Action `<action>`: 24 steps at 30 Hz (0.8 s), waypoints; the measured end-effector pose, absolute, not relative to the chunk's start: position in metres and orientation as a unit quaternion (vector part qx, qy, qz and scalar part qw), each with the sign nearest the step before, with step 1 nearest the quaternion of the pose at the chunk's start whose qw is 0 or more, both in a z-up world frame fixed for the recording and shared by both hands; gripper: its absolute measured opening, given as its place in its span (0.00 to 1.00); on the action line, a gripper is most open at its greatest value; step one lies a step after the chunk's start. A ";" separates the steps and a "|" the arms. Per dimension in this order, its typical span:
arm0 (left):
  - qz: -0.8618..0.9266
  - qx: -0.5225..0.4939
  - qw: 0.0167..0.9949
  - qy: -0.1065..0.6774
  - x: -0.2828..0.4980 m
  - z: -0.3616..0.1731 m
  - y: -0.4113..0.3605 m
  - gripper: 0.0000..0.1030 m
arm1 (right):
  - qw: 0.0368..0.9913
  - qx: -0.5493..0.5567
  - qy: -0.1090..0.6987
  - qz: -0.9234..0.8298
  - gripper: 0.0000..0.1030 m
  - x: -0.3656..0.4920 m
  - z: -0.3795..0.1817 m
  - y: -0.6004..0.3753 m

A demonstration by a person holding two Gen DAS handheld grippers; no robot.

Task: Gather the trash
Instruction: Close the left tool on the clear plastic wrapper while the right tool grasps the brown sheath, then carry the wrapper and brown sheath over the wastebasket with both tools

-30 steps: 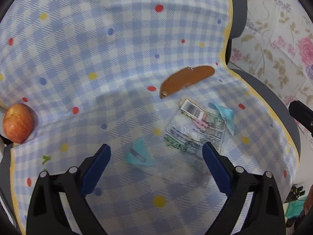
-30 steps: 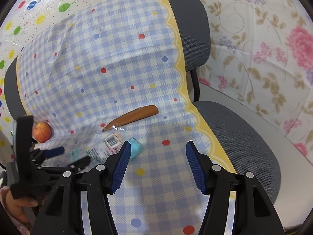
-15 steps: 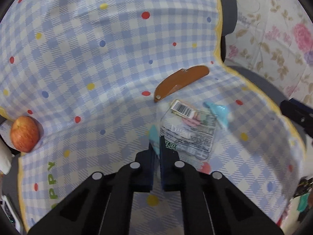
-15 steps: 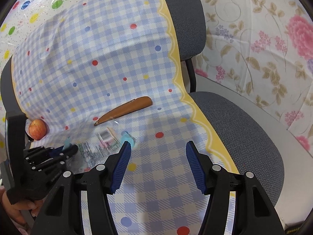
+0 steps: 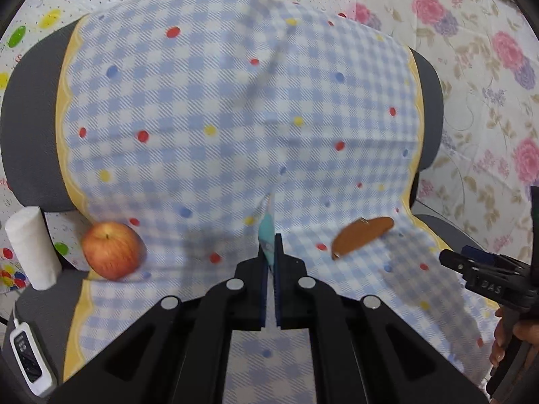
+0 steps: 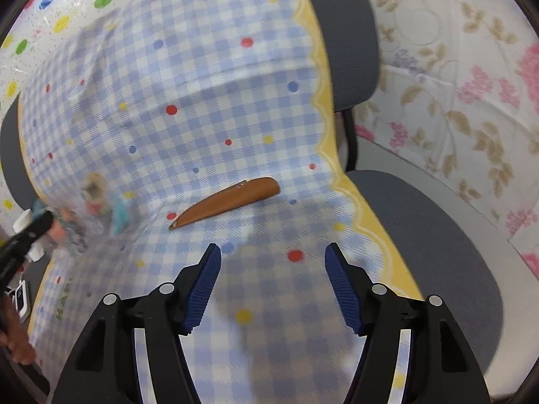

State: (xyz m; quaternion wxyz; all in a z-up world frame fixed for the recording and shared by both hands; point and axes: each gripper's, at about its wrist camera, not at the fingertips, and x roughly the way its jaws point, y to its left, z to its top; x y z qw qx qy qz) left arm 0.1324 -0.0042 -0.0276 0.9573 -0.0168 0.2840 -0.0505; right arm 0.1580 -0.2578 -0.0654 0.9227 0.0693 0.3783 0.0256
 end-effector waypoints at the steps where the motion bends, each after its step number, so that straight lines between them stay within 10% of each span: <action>1: -0.053 -0.015 0.957 0.285 0.137 -0.030 -0.002 0.01 | 0.921 0.073 0.382 0.027 0.63 0.164 -0.068 -0.255; 24: -0.053 0.000 0.943 0.327 0.191 -0.071 0.010 0.00 | 0.885 0.141 0.444 0.025 0.55 0.296 -0.121 -0.222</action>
